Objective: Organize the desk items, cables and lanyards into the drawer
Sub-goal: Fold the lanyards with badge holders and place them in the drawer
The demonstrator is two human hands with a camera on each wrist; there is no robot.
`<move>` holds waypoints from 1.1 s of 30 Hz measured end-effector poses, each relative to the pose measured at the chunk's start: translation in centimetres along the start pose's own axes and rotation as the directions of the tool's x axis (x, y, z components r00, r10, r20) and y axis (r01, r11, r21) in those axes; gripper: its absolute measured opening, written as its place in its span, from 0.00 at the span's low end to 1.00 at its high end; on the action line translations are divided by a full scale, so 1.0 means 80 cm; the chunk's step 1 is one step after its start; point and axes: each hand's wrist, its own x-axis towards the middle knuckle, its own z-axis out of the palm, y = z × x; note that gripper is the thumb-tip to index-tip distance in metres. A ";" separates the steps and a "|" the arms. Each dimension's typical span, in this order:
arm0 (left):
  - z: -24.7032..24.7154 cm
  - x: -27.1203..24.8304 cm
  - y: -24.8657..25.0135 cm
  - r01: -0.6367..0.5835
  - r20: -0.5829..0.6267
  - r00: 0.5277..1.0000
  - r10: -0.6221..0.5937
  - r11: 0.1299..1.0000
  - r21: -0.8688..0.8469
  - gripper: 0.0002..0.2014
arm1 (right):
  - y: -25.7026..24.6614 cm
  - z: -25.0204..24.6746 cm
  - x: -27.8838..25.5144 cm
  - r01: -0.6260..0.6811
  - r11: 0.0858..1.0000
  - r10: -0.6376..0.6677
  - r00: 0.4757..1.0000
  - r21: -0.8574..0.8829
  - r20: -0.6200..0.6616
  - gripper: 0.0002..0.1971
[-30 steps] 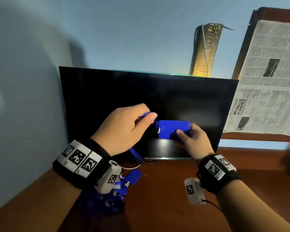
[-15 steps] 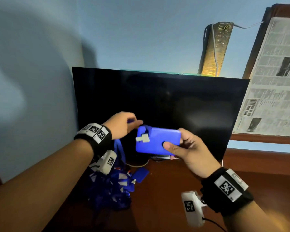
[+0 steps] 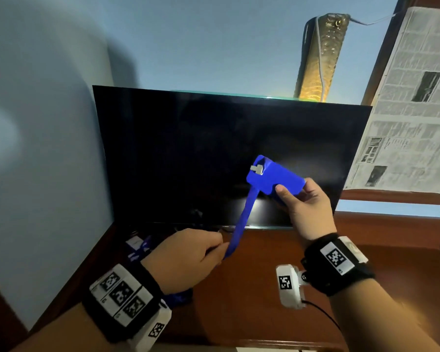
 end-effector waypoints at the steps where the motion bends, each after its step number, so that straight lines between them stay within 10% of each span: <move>1: -0.011 -0.003 0.016 -0.062 -0.033 0.998 0.062 0.998 0.017 0.20 | 0.015 -0.001 -0.006 -0.009 0.996 0.009 1.000 -0.087 0.002 0.05; 6: -0.070 0.005 0.064 -0.104 -0.176 0.979 0.100 0.994 -0.016 0.22 | 0.090 0.006 -0.064 -0.042 0.836 0.195 0.955 -0.547 0.225 0.13; 14: -0.061 0.055 -0.045 0.218 -0.229 0.948 -0.222 0.975 -0.044 0.25 | 0.070 0.031 -0.152 -0.101 0.953 0.272 0.697 -0.285 0.663 0.09; 21: 0.047 0.007 -0.118 0.392 0.136 0.913 -0.385 0.919 -0.031 0.21 | 0.054 0.035 -0.140 -0.238 0.965 0.172 0.893 0.111 0.417 0.07; 24: 0.082 -0.025 -0.090 0.380 0.075 0.925 -0.373 0.902 -0.205 0.21 | 0.070 0.038 -0.131 -0.308 0.935 0.264 0.934 0.174 0.240 0.08; 29: 0.103 -0.066 -0.041 0.336 -0.093 0.908 -0.409 0.843 -0.421 0.13 | 0.116 0.038 -0.132 -0.296 0.955 0.296 0.955 -0.017 0.032 0.07; 33: 0.086 -0.071 -0.020 0.294 -0.177 0.896 -0.408 0.842 -0.451 0.06 | 0.156 0.042 -0.158 -0.226 0.888 0.302 0.944 -0.401 0.135 0.11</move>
